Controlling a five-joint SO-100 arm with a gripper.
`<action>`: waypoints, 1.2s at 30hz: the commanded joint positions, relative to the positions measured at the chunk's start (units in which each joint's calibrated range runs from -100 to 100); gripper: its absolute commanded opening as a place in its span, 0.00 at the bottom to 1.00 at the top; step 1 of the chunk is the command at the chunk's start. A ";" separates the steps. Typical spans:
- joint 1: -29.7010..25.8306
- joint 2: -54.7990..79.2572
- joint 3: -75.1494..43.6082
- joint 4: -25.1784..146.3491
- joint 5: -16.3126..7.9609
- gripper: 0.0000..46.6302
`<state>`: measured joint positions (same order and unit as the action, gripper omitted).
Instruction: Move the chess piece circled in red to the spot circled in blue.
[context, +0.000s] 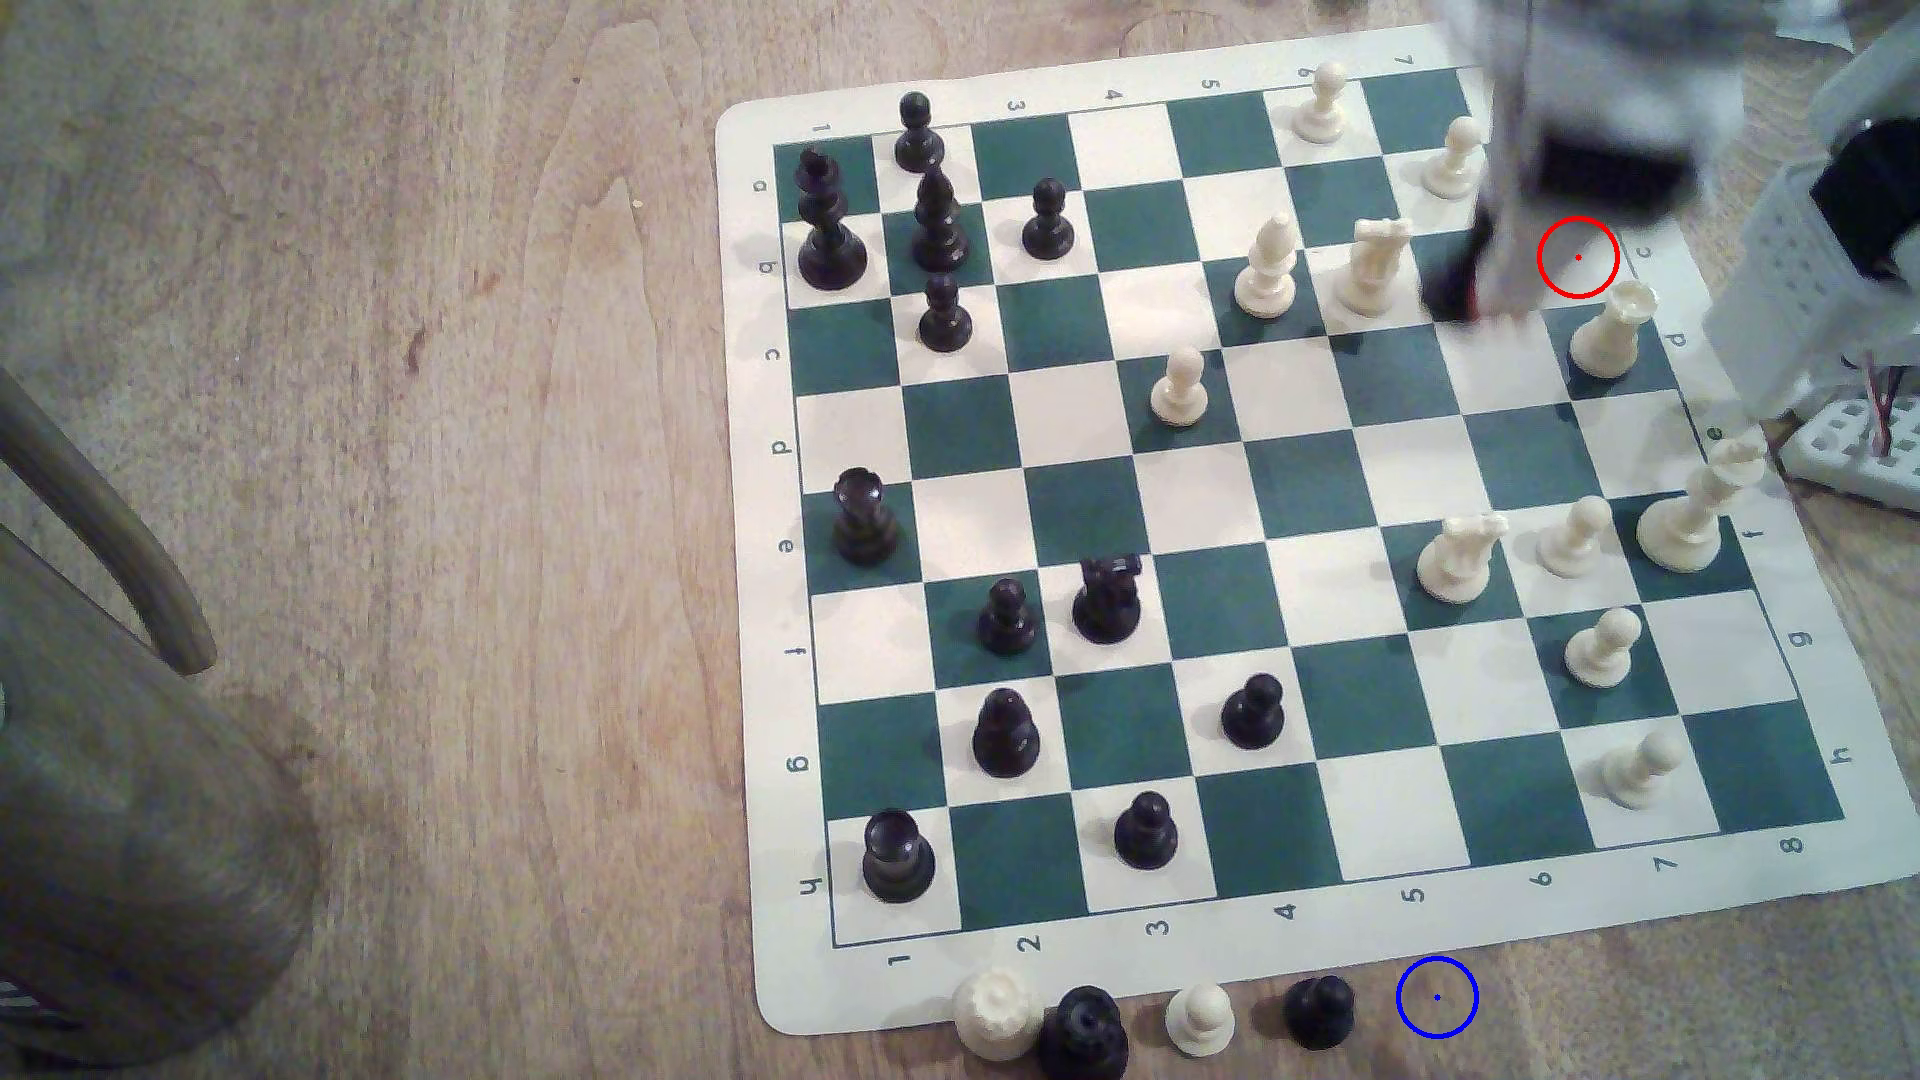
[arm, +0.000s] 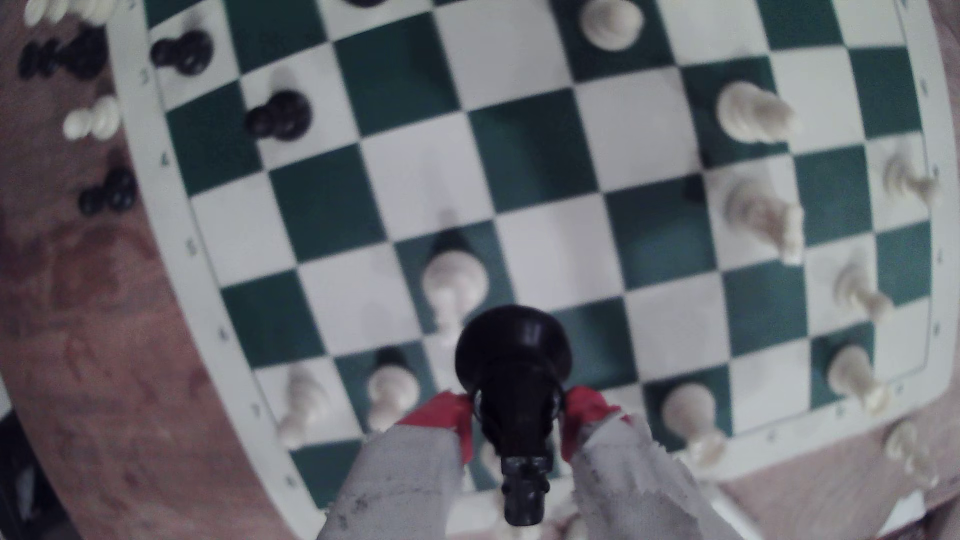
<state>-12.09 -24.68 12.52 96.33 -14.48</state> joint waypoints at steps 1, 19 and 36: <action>-8.59 5.15 -7.35 -2.48 -1.22 0.00; -21.81 31.64 -26.75 -9.68 -2.30 0.00; -26.82 38.09 -26.84 -20.50 -2.93 0.00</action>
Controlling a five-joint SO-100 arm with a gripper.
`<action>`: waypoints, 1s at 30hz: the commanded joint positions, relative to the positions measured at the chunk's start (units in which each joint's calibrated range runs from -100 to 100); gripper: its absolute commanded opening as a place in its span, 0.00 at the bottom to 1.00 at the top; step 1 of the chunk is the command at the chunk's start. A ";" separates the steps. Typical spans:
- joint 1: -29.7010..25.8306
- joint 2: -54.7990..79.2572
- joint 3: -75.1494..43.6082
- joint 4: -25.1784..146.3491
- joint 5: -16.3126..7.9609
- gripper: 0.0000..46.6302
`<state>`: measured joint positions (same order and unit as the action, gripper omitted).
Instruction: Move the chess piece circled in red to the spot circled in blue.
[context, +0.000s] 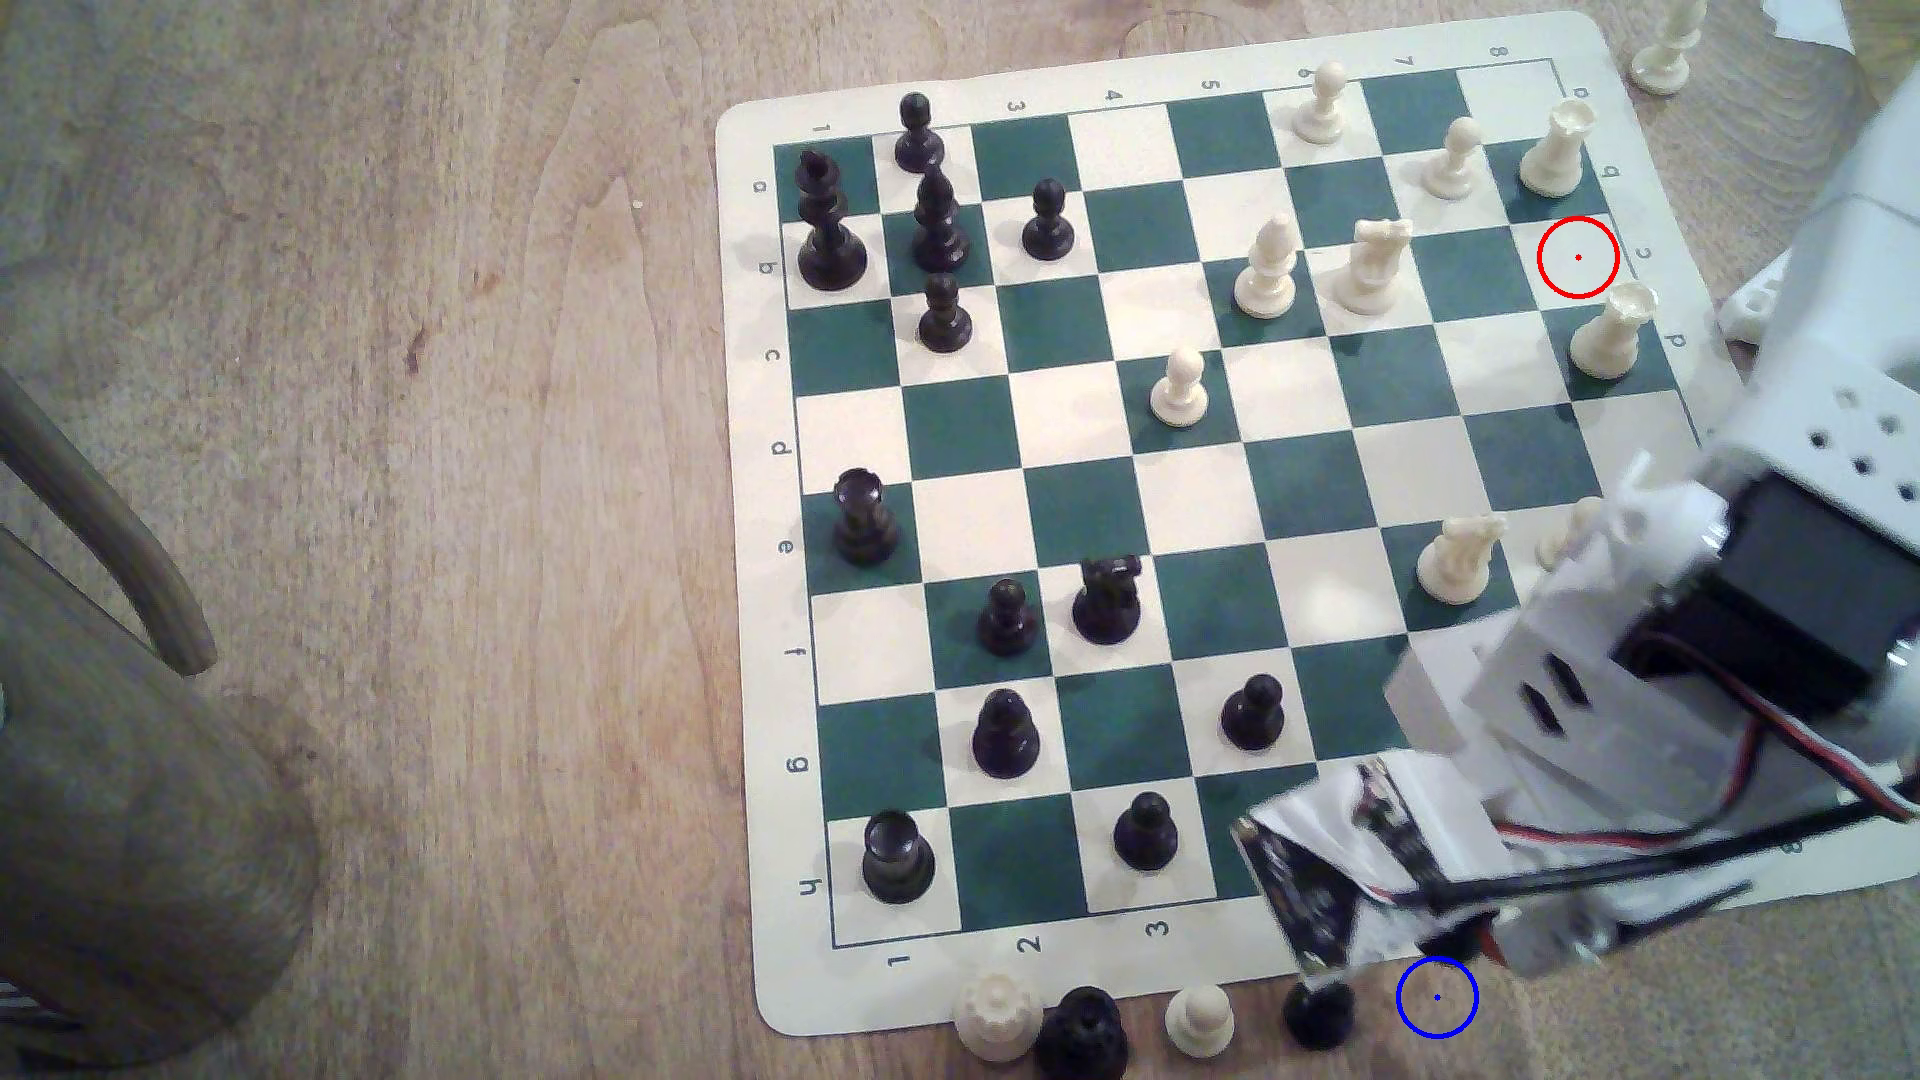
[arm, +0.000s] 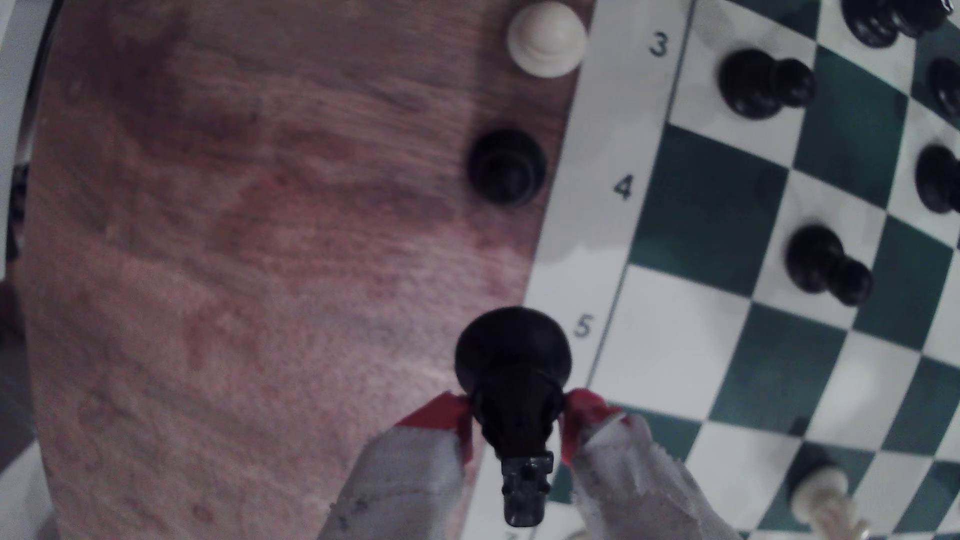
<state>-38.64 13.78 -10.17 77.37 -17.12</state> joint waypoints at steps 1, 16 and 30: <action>-0.43 -0.03 -4.16 -2.10 -0.44 0.00; -1.52 5.06 -3.89 -4.40 -1.03 0.01; -2.15 6.51 -2.34 -7.26 -2.20 0.03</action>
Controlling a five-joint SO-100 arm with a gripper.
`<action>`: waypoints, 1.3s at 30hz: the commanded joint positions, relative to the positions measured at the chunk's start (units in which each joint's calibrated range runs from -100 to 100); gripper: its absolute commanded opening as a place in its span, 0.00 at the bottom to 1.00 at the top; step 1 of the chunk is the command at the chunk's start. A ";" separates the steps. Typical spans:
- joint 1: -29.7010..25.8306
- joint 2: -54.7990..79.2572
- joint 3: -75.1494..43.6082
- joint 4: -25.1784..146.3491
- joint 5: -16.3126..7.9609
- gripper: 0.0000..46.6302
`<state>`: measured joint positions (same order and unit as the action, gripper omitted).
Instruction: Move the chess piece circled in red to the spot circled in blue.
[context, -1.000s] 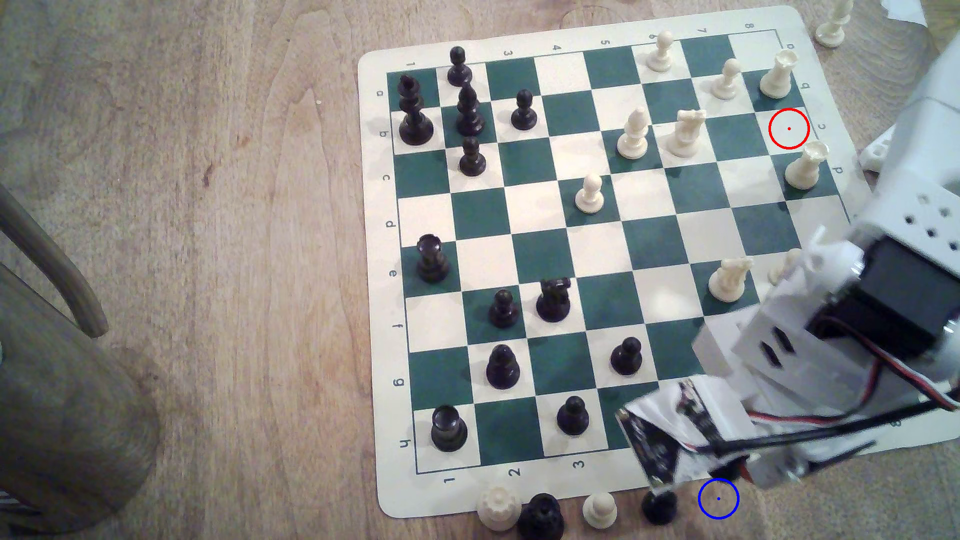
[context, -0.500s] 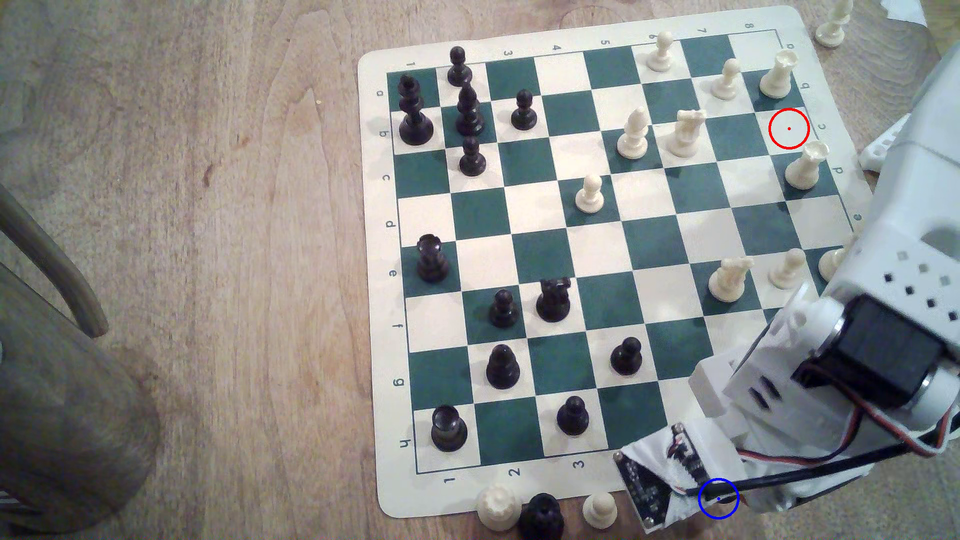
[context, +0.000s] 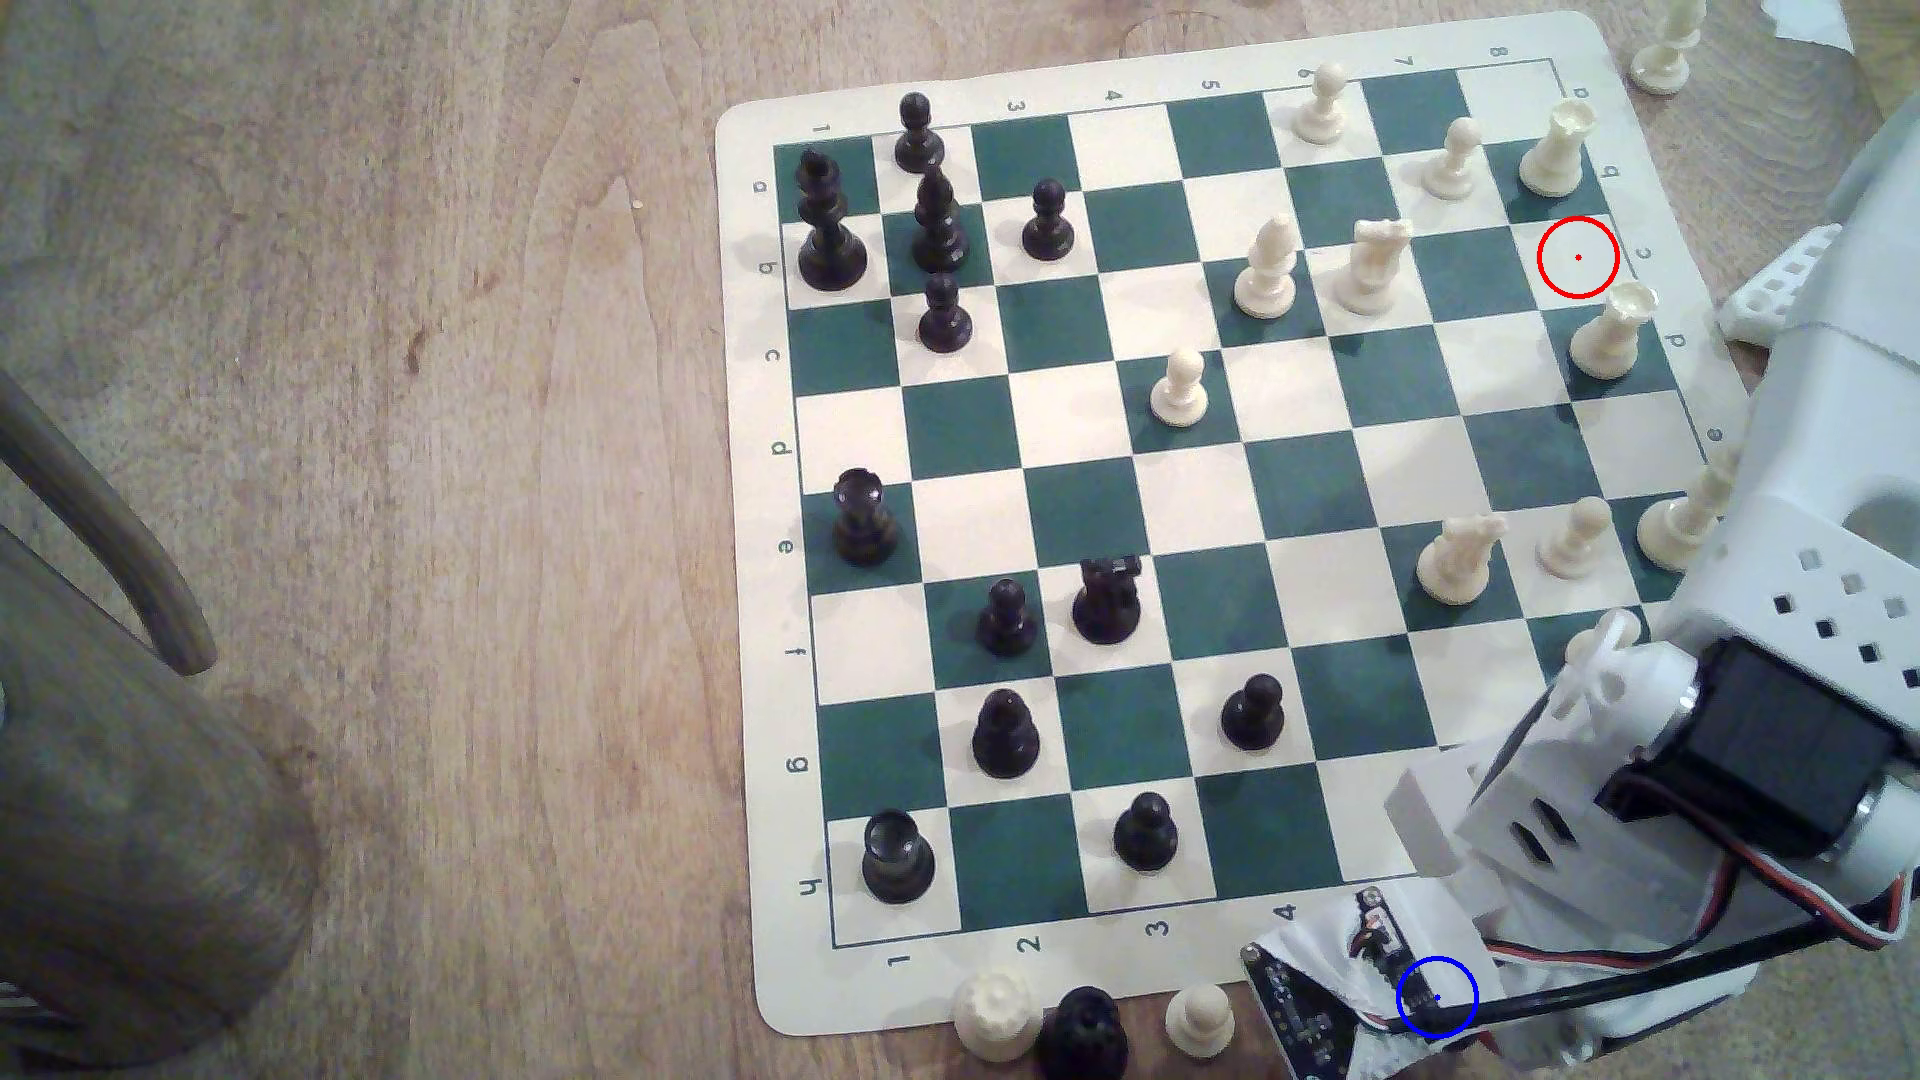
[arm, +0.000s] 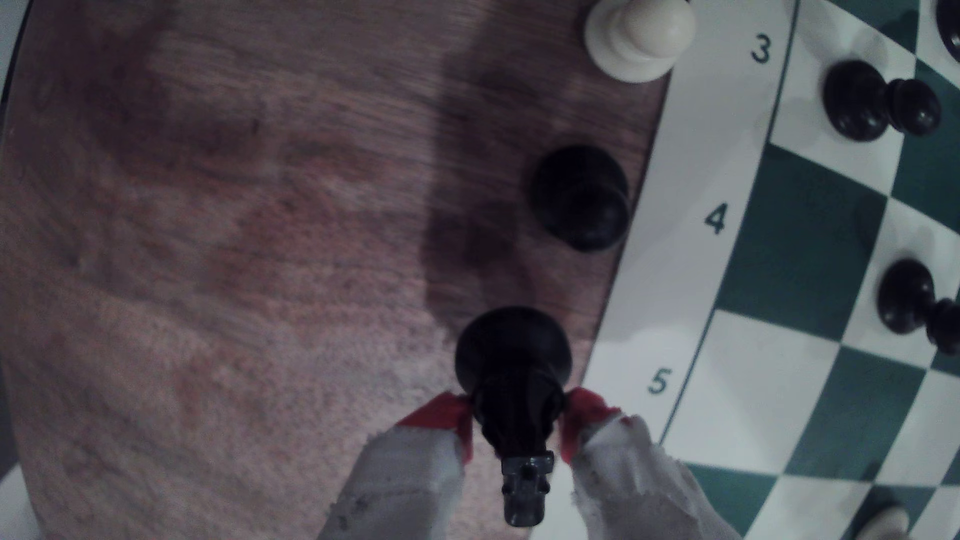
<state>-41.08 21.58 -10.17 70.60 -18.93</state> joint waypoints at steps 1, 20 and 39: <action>0.05 -1.03 -2.34 -0.49 -0.49 0.03; 0.68 -0.01 -1.62 -0.08 -0.29 0.37; 7.48 -23.53 6.00 8.03 1.07 0.42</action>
<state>-34.07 8.59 -3.39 75.38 -17.80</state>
